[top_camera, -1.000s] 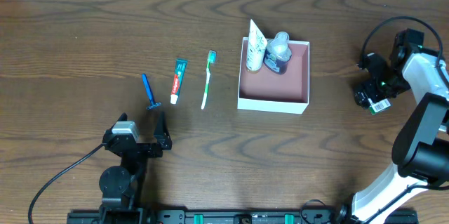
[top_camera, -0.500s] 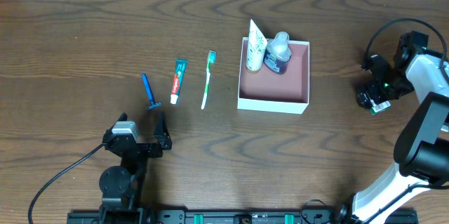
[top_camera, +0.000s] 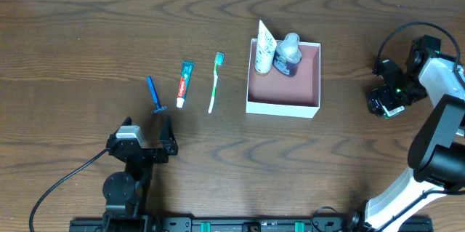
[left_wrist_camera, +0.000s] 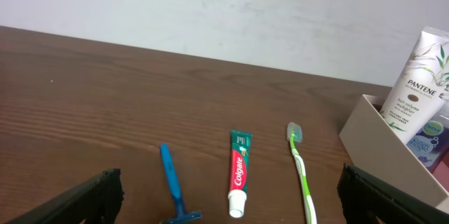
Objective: Pack container
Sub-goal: 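Carry the soap bar box into the white box and release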
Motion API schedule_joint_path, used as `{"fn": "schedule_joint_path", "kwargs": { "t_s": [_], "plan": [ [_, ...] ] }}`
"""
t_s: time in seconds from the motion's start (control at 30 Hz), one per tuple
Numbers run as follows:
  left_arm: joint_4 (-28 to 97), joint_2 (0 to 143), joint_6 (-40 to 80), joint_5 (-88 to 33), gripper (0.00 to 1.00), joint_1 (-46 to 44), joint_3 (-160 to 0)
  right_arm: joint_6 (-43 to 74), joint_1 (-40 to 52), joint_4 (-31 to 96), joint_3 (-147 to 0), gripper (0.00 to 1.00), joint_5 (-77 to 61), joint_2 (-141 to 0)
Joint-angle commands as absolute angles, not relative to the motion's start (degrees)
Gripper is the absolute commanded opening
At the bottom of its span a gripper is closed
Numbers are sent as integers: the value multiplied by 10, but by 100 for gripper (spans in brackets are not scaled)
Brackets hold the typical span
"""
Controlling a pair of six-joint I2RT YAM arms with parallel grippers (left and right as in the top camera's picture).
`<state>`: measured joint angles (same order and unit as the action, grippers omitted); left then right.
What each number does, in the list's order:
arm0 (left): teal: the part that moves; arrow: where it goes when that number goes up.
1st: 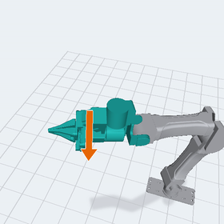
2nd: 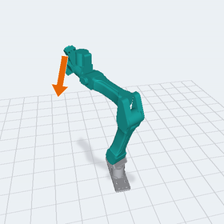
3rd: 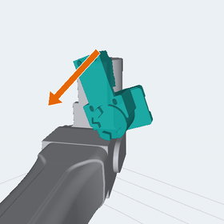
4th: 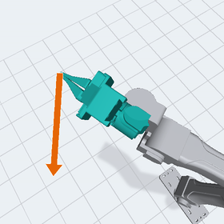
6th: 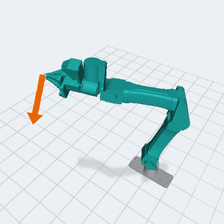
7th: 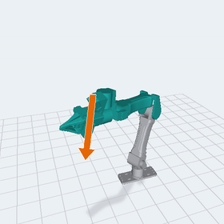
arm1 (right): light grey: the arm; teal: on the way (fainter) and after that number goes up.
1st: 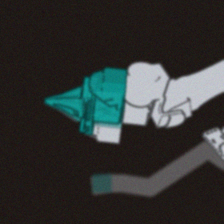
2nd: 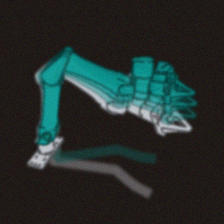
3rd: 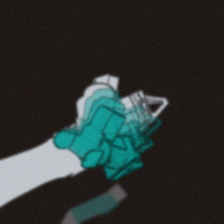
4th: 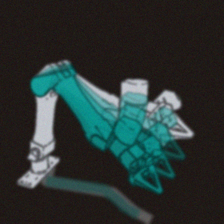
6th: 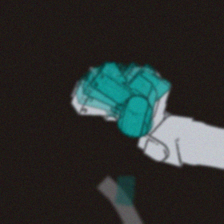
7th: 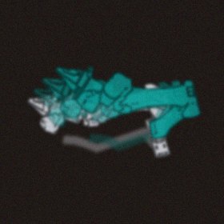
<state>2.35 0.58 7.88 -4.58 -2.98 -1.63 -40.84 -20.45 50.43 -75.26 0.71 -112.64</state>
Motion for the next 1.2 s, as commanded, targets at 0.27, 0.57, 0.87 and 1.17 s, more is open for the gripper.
{"fn": "schedule_joint_path", "kwargs": {
  "t_s": [0.27,0.57,0.87,1.17],
  "plan": [
    [36,2,76,-55,98,-26,-2,-406,-210,486,-724,99,0,-1133],
    [36,2,76,-55,98,-26,-2,-406,-210,482,-724,96,15,-1133],
    [36,2,76,-55,98,-26,-2,-406,-210,470,-724,53,15,-1133],
    [36,2,76,-55,98,-26,-2,-389,-208,470,-738,51,15,-1133]
  ]
}}
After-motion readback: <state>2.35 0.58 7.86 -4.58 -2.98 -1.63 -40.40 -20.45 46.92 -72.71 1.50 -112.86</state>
